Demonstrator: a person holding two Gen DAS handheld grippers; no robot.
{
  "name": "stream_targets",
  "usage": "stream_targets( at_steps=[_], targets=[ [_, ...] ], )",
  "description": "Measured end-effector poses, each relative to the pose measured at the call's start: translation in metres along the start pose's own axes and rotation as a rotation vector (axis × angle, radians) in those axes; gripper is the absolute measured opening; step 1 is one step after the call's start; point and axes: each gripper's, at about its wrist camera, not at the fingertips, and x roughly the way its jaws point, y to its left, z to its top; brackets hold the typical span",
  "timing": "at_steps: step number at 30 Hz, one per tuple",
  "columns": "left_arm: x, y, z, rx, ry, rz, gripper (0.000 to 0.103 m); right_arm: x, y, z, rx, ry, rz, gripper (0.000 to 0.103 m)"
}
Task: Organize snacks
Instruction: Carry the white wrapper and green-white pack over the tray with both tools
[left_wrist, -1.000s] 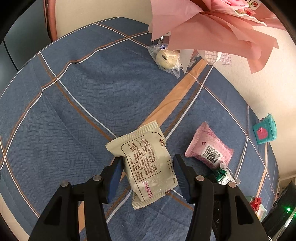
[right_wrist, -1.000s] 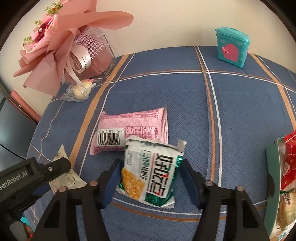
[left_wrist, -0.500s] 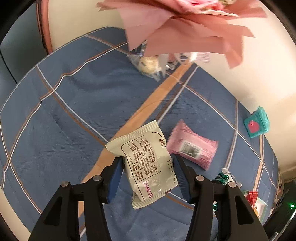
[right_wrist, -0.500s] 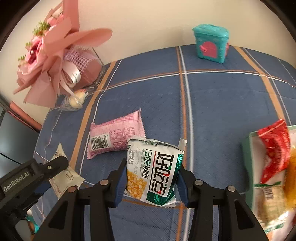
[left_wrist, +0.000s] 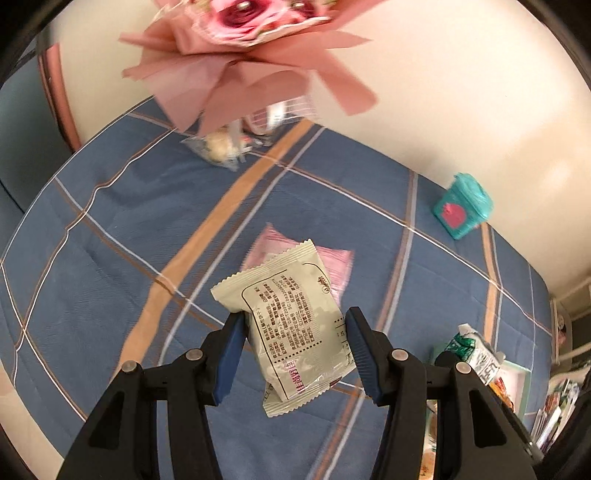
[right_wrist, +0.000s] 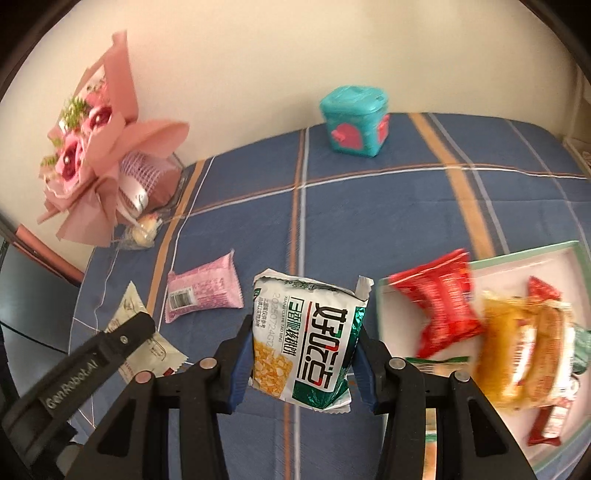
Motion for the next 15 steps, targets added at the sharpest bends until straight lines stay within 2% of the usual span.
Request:
stream_targets(
  at_steps=[8,15],
  targets=[
    [-0.013,-0.053,-0.02,0.101,-0.015,-0.034,0.056,-0.029,-0.049,0.011,0.062,-0.031,-0.042,0.051],
    [-0.015,-0.11,-0.043,0.226,0.001,-0.077,0.056,-0.045,-0.117,0.023,0.169,-0.05,-0.104,0.051]
  ],
)
